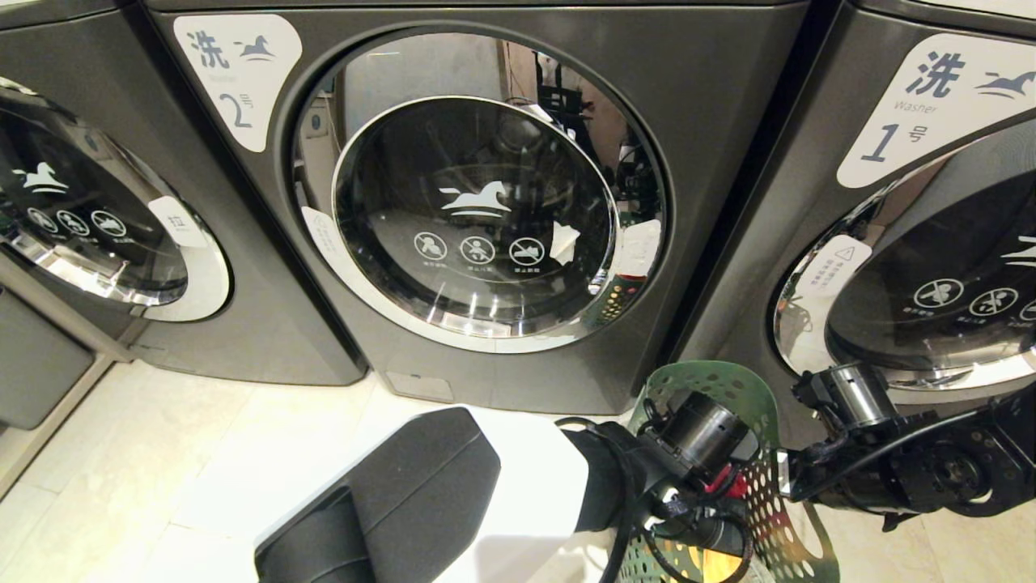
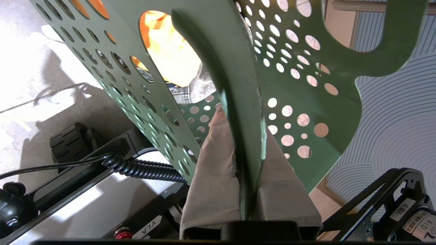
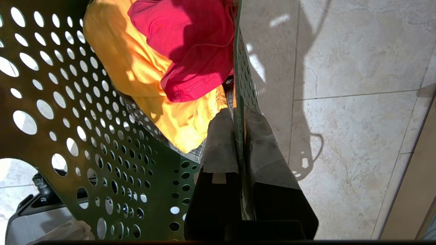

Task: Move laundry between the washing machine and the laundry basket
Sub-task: Pick up the clothes basket and put it beside the washing machine

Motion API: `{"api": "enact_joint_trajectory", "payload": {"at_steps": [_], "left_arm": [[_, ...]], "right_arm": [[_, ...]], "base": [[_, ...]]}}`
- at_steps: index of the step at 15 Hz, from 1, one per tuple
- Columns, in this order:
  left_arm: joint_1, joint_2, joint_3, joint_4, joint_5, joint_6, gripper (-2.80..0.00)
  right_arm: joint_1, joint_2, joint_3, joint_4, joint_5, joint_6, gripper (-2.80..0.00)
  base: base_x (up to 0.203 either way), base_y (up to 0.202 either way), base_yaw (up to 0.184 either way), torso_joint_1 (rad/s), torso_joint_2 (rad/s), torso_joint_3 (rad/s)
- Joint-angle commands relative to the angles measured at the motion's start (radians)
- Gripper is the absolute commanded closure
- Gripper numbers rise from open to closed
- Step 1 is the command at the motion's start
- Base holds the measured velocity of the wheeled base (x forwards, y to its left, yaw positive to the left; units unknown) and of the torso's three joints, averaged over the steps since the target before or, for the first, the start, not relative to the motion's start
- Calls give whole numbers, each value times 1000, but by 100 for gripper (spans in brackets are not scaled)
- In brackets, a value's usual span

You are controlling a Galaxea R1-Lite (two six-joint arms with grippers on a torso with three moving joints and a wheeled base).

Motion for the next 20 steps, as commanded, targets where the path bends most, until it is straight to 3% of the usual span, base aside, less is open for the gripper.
{"api": "enact_joint_trajectory", "payload": {"at_steps": [1,20], "left_arm": [[0,-9,0,2,-1,-2,0],[-3,-14,0,2,1,1,0]], "right_arm": [[1,5,2,-2,-1,2,0],[1,12,0,-3,-6,-1,0]], "base": [[0,0,0,0,0,0],[0,0,0,0,0,0]]}}
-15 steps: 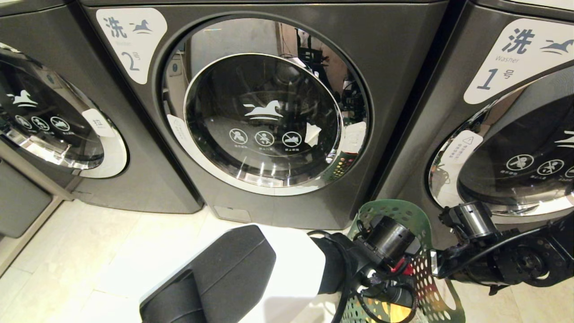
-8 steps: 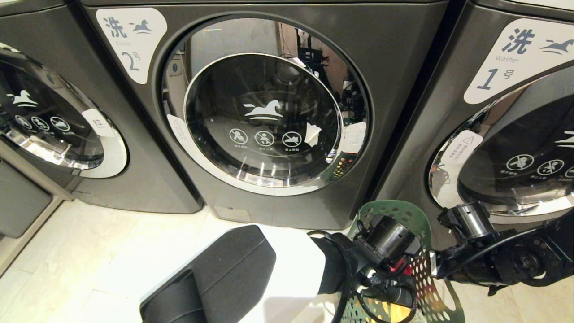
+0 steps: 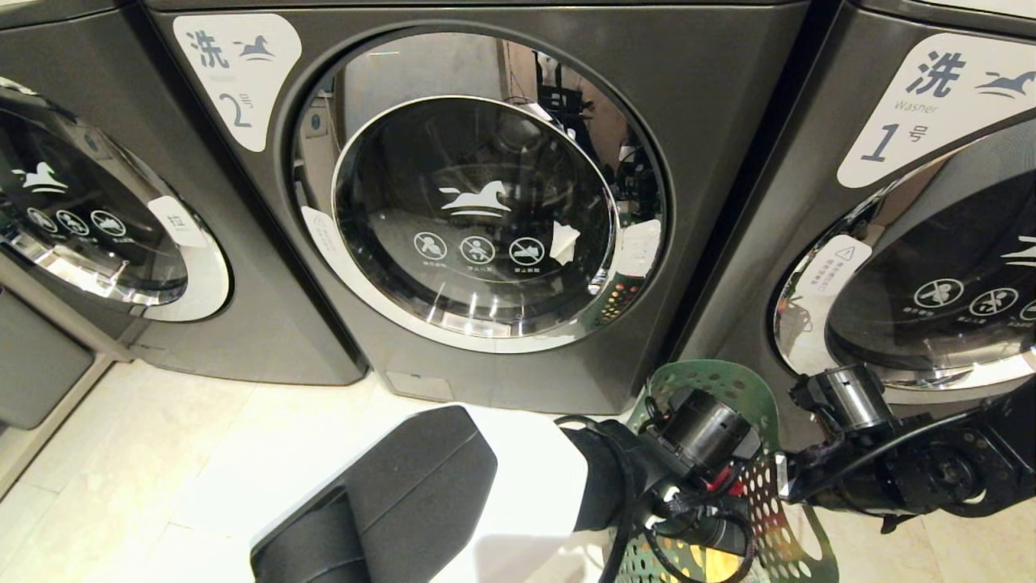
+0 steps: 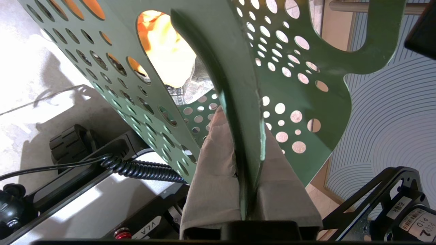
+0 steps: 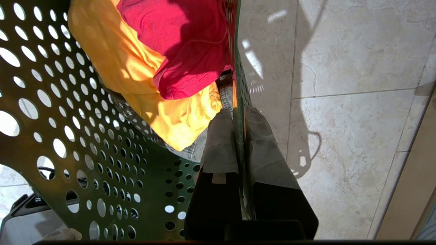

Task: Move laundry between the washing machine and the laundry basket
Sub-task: Pick up the clothes basket and put it beside the washing machine

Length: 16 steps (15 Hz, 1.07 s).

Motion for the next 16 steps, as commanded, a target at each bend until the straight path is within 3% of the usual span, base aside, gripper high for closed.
{"api": "enact_joint_trajectory", "payload": {"at_steps": [1,7,16], "left_arm": [[-1,-5,0,3,0,6,0],[-5,-2,0,8,0,11,0],[-11,2,0,6,0,23,0]], "right_arm": [[1,-2,2,-2,-1,2,0],[1,-1,0,-1,-1,2,0],[-1,-2,2,-2,-3,2,0]], "base": [[0,0,0,0,0,0],[0,0,0,0,0,-9],[0,0,0,3,2,-179]]}}
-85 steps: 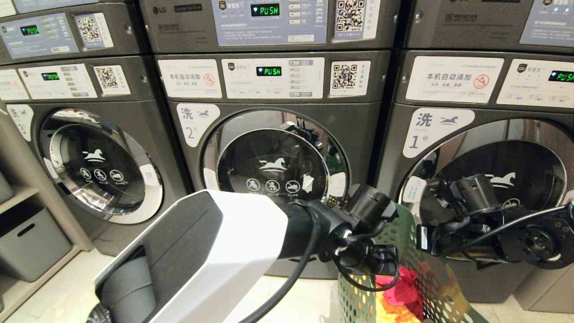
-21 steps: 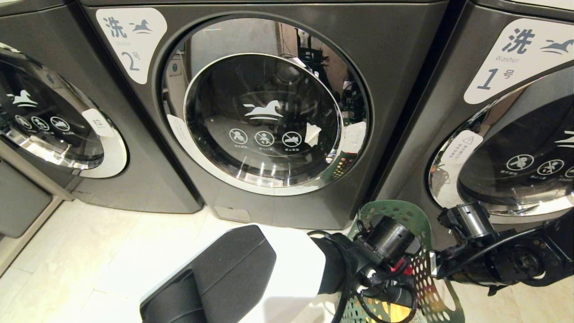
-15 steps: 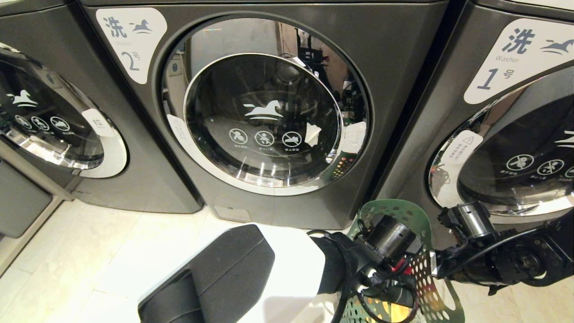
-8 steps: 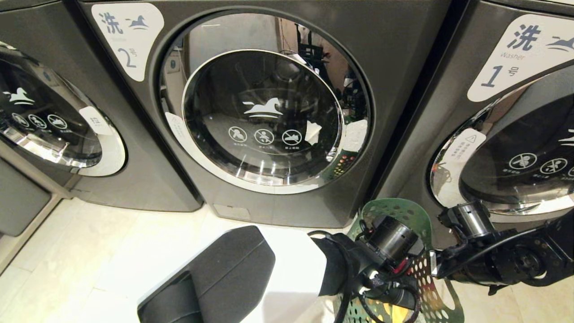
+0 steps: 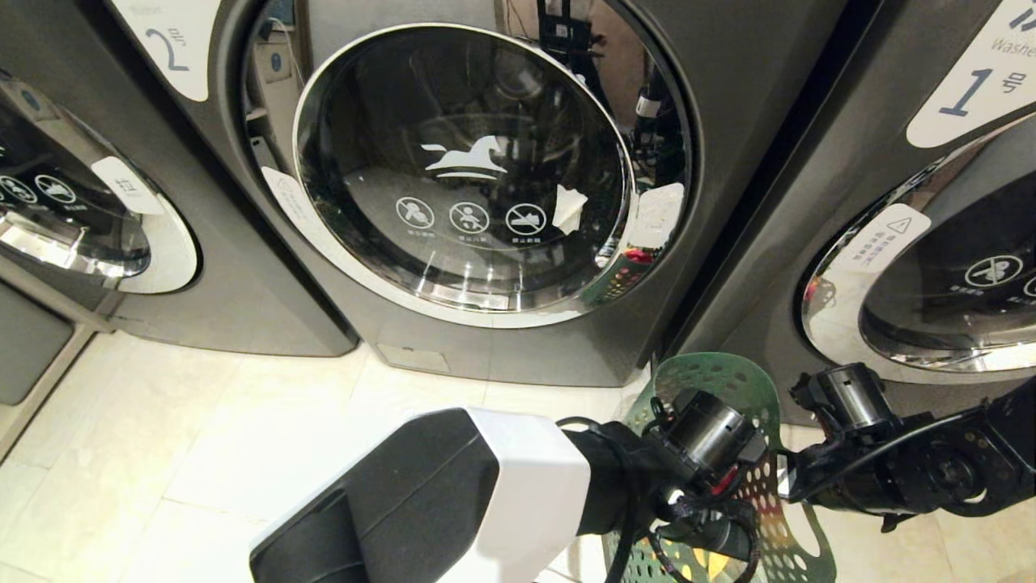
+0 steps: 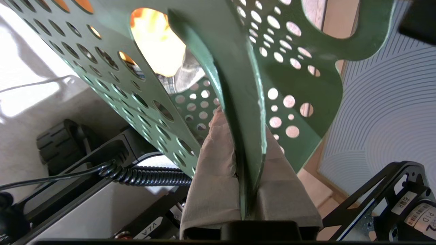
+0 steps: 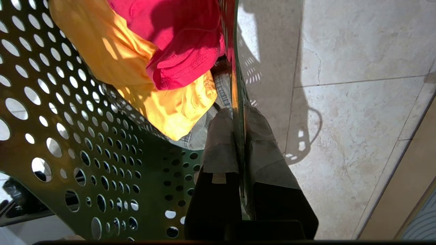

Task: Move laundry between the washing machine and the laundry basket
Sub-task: Pick up the clothes basket and put it beside the washing machine

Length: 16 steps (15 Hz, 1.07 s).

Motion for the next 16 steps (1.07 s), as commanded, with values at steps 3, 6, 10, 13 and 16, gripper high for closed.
{"api": "enact_joint_trajectory", "payload": {"at_steps": [3,6,10,13,16], "left_arm": [[0,6,0,3,-1,-3,0],[0,6,0,-4,1,-3,0],[1,10,0,-1,12,-3,0],[1,14,0,-3,39,5,0],[1,14,0,-3,39,9,0]], "right_arm": [[1,-1,0,-13,-1,2,0],[-1,-1,-2,-26,-2,2,0],[-1,0,-3,-26,-2,-1,0],[-1,1,11,-36,-3,-26,0],[-1,4,33,-81,-4,-42,0]], "base": [[0,0,0,1,3,-197],[0,0,0,2,8,-174],[0,0,0,3,2,-31],[0,0,0,0,0,0],[0,0,0,0,0,0]]}}
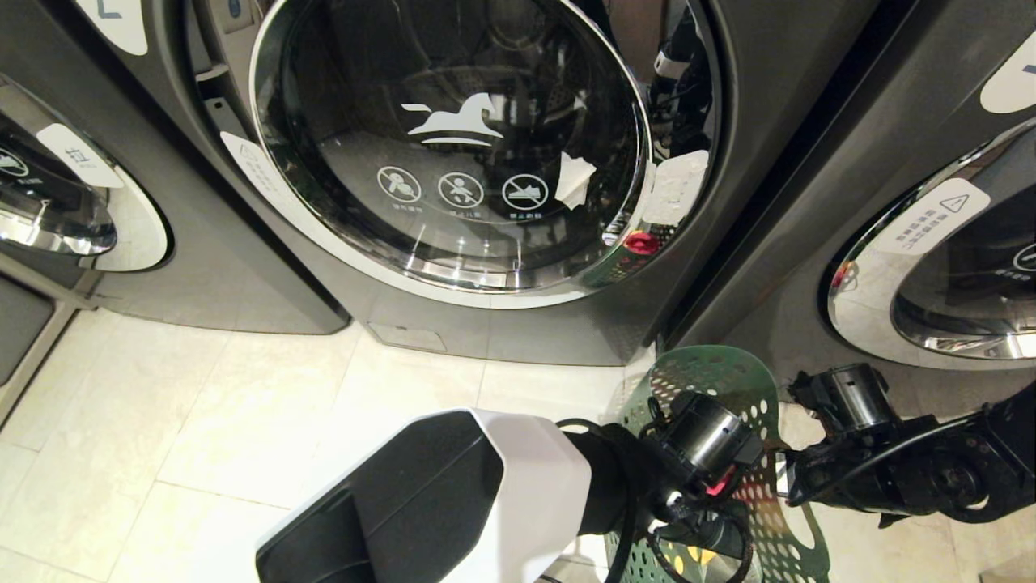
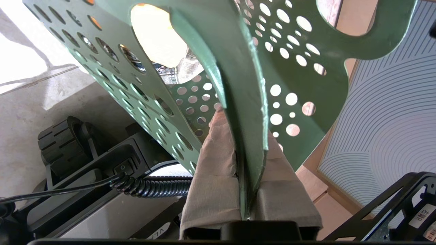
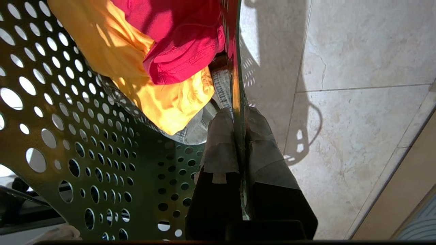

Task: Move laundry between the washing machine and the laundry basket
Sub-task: Pick up the clothes basket and put it beside the washing machine

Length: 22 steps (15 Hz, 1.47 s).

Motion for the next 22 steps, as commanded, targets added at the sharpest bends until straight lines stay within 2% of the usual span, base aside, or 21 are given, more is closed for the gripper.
{"api": "enact_joint_trajectory", "payload": {"at_steps": [1,2,3,5,13,14,17,19,21,22], "left_arm": [[0,9,0,-2,-1,-3,0],[0,9,0,-2,2,-3,0],[0,9,0,-3,1,-3,0],[0,9,0,-5,2,-3,0],[0,18,0,-10,4,-5,0],[0,20,0,-10,4,-5,-280],[0,23,-1,-8,6,-5,-280],[0,29,0,18,43,6,-280],[1,22,0,129,87,43,-280],[0,15,0,213,131,47,-280]], "right_arm": [[0,3,16,-10,-1,3,0],[0,-1,30,-20,0,-1,0],[0,0,41,-38,-1,-10,-280],[0,5,45,-77,-1,-11,-280],[2,-48,54,-79,-3,-14,-280],[2,-48,56,-79,-3,-14,-280],[2,-48,59,-79,-3,-12,-280],[2,-49,64,-79,-3,-12,-280],[2,-63,71,-79,8,-13,-280],[2,-64,74,-79,19,-22,-280]], "base": [[0,0,0,0,0,0],[0,0,0,0,0,0],[0,0,0,0,0,0],[0,0,0,0,0,0],[0,0,0,0,0,0],[0,0,0,0,0,0],[0,0,0,0,0,0],[0,0,0,0,0,0],[0,0,0,0,0,0],[0,0,0,0,0,0]]}}
